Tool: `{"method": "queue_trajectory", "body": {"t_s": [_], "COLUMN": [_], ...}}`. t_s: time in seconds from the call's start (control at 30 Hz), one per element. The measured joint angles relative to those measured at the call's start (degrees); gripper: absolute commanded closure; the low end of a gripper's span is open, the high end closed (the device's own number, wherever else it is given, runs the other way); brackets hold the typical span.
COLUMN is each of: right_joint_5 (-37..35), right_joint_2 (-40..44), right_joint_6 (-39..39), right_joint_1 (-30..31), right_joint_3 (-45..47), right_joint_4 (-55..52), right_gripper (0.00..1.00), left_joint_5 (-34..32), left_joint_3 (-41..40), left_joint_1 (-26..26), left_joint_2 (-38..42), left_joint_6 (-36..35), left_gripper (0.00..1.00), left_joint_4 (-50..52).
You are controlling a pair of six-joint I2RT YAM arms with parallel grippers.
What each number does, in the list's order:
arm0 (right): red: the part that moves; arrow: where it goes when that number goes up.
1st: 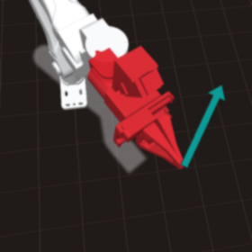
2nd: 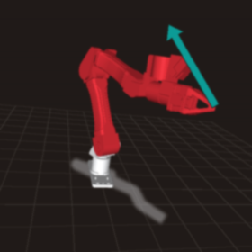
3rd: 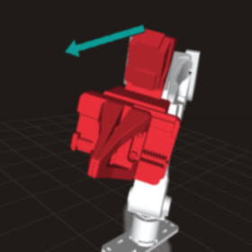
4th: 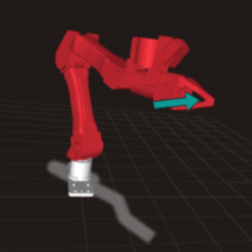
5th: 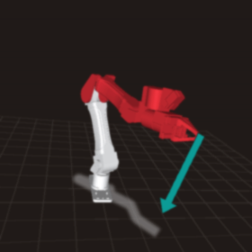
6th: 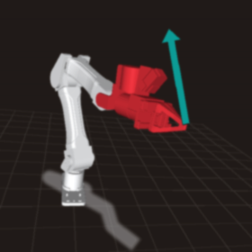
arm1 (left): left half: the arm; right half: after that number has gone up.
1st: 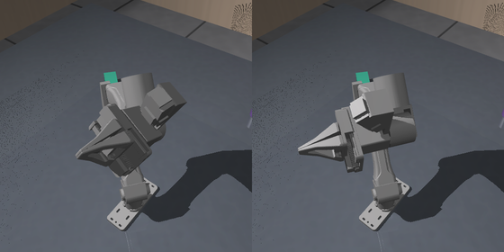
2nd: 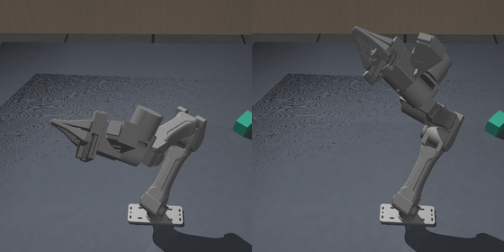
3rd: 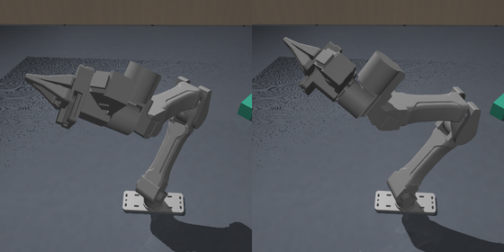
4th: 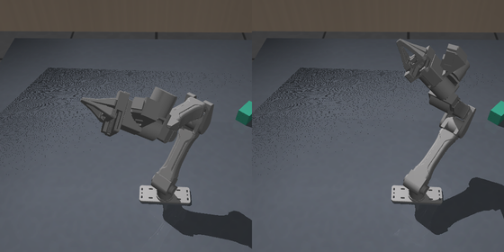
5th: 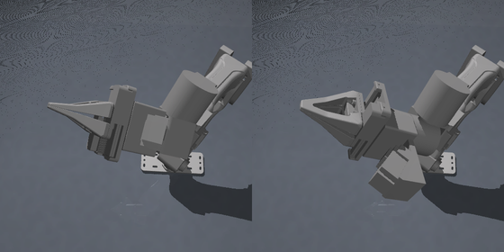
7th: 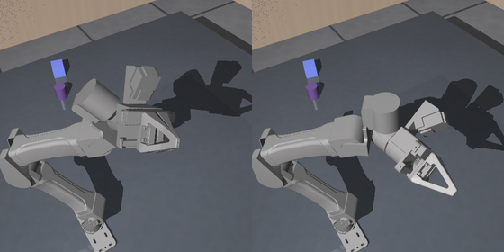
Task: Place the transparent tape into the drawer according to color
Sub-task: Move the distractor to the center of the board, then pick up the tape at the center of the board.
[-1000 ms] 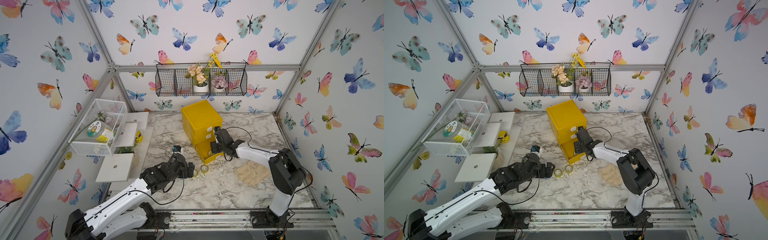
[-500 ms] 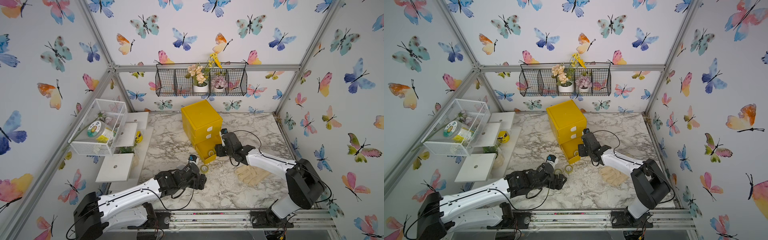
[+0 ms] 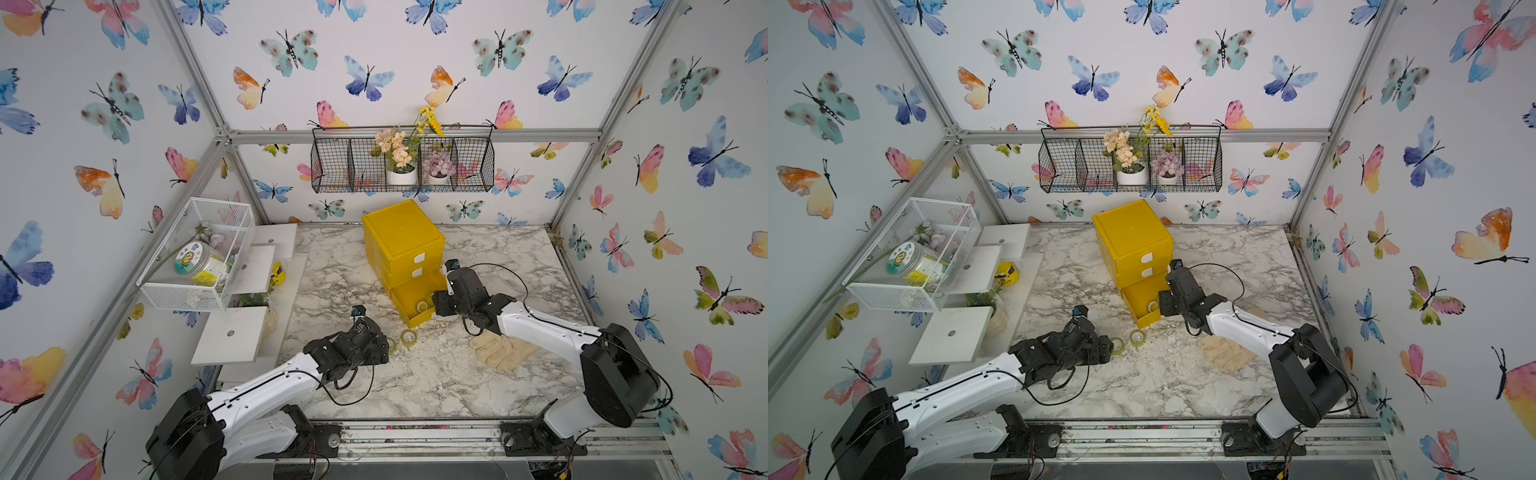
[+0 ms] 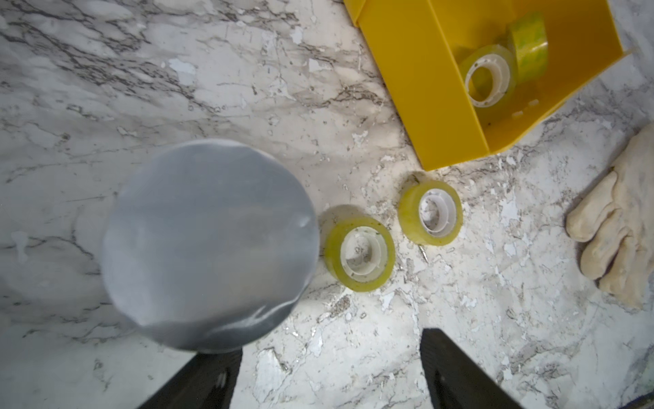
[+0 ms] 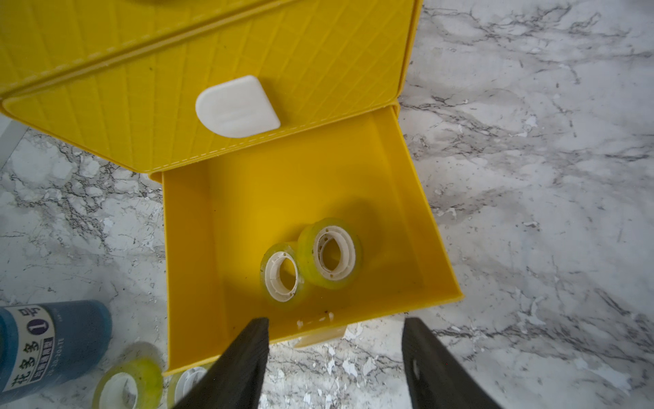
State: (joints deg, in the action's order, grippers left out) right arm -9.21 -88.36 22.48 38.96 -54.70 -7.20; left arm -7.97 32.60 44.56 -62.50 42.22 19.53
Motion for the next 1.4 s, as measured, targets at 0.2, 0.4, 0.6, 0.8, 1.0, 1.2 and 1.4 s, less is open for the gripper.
{"method": "queue_trajectory", "body": {"t_s": [0.2,0.4,0.6,0.8,1.0,1.2,1.4], "right_joint_5": [-0.3,-0.7,-1.3,-1.3,-1.6,-2.4,-2.6], "right_joint_2": [0.0,0.1,0.4,0.4,1.1,3.0,3.0], "right_joint_6": [0.0,0.0,0.0,0.0,0.0,0.0,0.0], "right_joint_1": [0.0,0.0,0.0,0.0,0.0,0.0,0.0], "right_joint_3": [0.0,0.5,1.0,1.0,1.0,1.1,1.1], "right_joint_4": [0.0,0.0,0.0,0.1,0.0,0.0,-0.1], "right_gripper": [0.35,0.35,0.35,0.35,0.35,0.35,0.35], "left_joint_5": [0.2,1.4,2.7,2.9,0.8,-2.5,-5.2], "left_joint_3": [-1.4,-1.3,-3.2,-4.8,2.1,7.1,9.3], "left_joint_1": [-4.6,-4.9,0.9,6.6,8.1,8.2,8.2], "left_joint_2": [-0.5,-2.0,1.9,-1.4,-12.2,-19.5,-23.5], "left_joint_6": [-2.0,-3.7,-2.5,-0.3,-1.5,-3.7,-5.2], "left_gripper": [0.16,0.17,0.18,0.18,0.20,0.24,0.25], "left_joint_4": [-1.9,-2.5,-2.3,-3.1,-3.0,-2.5,-1.8]}}
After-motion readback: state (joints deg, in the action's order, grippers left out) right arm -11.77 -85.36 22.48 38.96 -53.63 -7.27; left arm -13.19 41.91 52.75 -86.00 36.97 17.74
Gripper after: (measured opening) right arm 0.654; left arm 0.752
